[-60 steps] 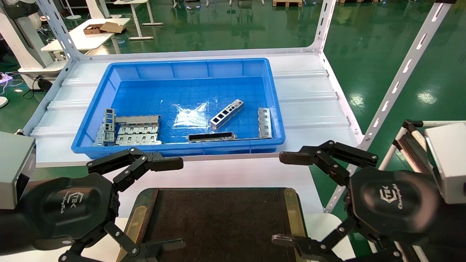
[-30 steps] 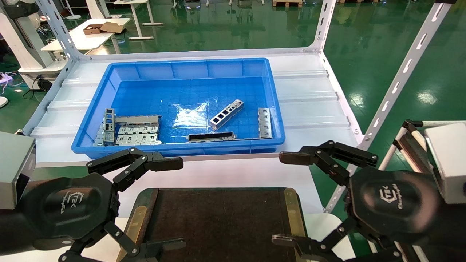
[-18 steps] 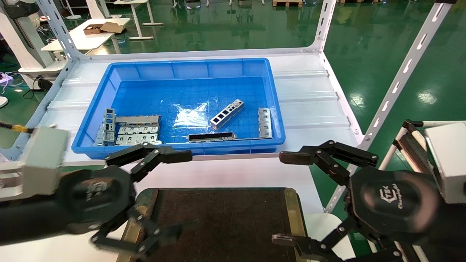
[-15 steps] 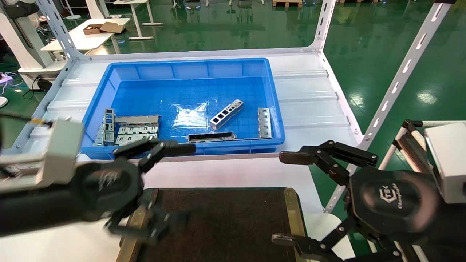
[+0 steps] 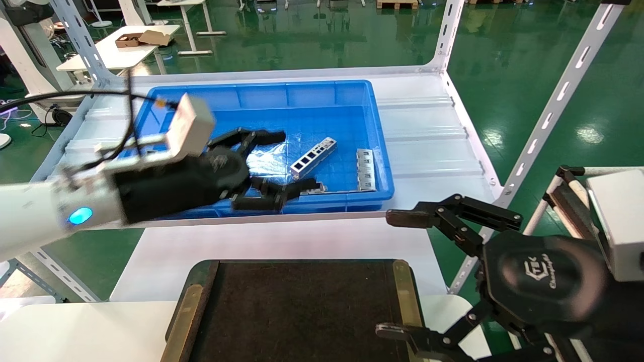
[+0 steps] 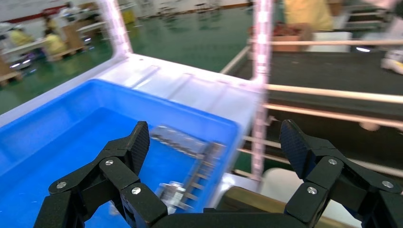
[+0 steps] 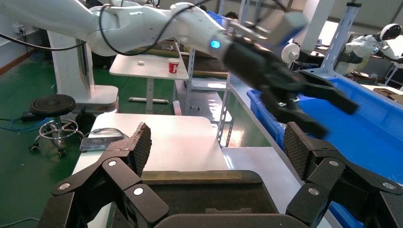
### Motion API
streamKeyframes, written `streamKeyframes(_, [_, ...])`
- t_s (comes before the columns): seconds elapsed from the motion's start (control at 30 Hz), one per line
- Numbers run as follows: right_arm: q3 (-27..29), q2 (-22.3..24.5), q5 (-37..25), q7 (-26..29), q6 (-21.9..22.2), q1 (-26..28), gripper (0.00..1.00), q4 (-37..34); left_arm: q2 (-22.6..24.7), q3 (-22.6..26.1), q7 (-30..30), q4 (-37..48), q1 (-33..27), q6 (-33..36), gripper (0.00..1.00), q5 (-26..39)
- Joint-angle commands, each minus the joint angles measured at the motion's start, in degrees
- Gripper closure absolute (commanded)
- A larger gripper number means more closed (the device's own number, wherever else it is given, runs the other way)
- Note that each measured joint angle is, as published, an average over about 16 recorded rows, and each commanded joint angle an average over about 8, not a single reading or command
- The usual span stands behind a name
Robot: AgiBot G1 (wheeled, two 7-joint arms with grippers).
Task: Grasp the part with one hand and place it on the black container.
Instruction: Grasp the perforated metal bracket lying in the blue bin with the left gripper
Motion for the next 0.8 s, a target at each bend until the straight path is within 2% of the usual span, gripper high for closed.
streamKeyframes(0.03, [0.0,0.0,0.0,0.0,0.0,0.0,0.0,0.0,2.4,0.8,0.8,3.8,-2.3,-1.5,0.0,1.9])
streamKeyframes(0.43, [0.0,0.0,0.0,0.0,0.0,0.0,0.0,0.0,17.5,3.9,8.6,30.7,-13.6,-12.9,0.0,8.6])
streamKeyframes(0.7, [0.0,0.0,0.0,0.0,0.0,0.0,0.01,0.0,22.5,5.0,12.6,40.9,-16.6,-18.9,0.01,10.0])
streamKeyframes(0.73, [-0.1,0.0,0.0,0.0,0.0,0.0,0.09,0.0,22.7,5.3,12.7,41.4,-16.6,-19.3,0.08,10.0])
streamKeyframes(0.8, [-0.1,0.0,0.0,0.0,0.0,0.0,0.34,0.0,22.9,5.8,12.7,41.9,-16.5,-20.0,0.33,9.9])
